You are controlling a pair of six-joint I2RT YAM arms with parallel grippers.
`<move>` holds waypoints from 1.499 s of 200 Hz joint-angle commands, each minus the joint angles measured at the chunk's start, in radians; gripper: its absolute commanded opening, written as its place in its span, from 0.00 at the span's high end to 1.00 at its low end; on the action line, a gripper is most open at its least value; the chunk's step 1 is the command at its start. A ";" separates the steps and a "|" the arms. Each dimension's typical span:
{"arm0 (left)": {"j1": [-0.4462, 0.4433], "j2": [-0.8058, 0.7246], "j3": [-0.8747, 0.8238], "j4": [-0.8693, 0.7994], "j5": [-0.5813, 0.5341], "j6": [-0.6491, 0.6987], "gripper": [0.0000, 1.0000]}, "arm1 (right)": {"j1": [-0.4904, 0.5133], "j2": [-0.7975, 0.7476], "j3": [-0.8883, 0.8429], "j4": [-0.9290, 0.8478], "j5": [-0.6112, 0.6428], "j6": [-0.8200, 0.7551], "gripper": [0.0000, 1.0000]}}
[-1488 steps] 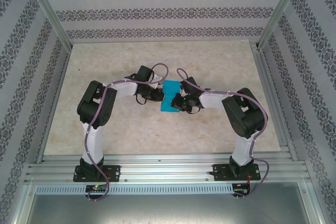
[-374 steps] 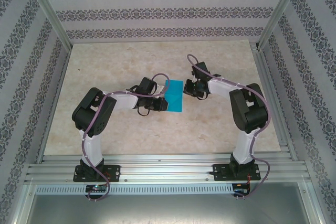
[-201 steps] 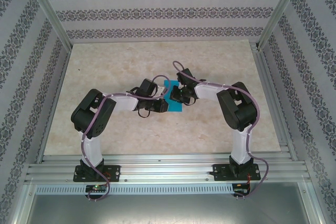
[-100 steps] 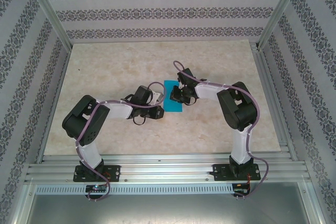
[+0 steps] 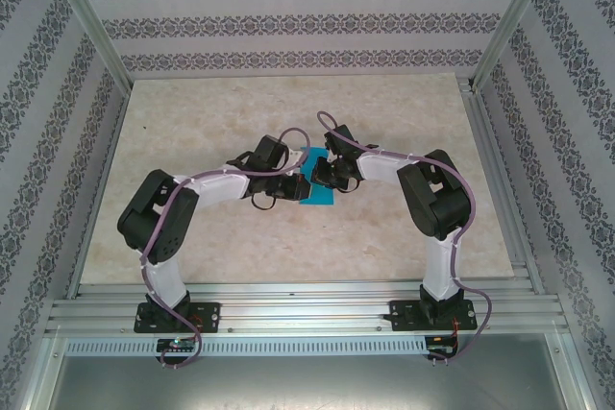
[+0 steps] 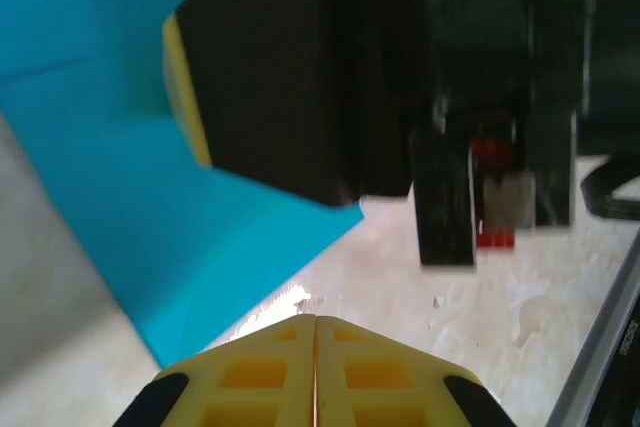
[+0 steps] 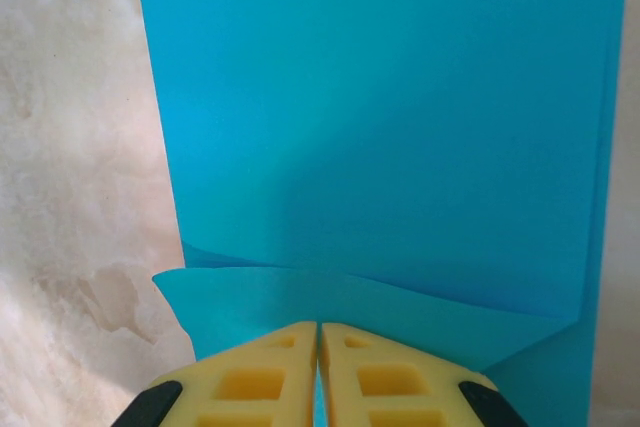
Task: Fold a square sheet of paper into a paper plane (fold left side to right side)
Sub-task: Fold the triangle a second time at the center of the table.
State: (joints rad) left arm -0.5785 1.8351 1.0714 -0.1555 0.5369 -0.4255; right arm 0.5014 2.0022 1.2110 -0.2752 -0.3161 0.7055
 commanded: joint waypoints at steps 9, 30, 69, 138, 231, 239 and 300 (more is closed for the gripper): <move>-0.008 0.086 0.039 -0.041 -0.026 0.001 0.91 | -0.010 0.007 -0.003 -0.017 0.027 -0.014 0.88; -0.007 0.116 0.041 -0.051 -0.063 0.008 0.91 | -0.010 -0.006 -0.002 -0.010 0.013 -0.011 0.88; -0.008 0.144 0.004 -0.044 -0.097 0.013 0.91 | -0.026 -0.074 0.000 -0.014 -0.034 -0.017 0.88; -0.009 0.143 -0.037 -0.017 -0.095 0.004 0.91 | 0.012 -0.102 -0.031 -0.055 -0.139 -0.022 0.88; -0.010 0.150 -0.049 -0.018 -0.109 0.004 0.91 | 0.007 0.019 0.001 -0.045 -0.056 -0.030 0.89; -0.010 0.150 -0.053 -0.016 -0.110 0.003 0.91 | 0.001 0.022 0.010 -0.064 -0.038 -0.043 0.89; -0.008 0.148 -0.108 0.002 -0.118 0.002 0.92 | -0.095 0.027 0.054 -0.136 0.041 -0.132 0.88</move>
State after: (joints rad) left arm -0.5781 1.9362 1.0306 -0.0704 0.4915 -0.4252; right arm 0.4725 2.0026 1.2324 -0.3676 -0.3862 0.6331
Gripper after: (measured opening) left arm 0.081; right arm 0.114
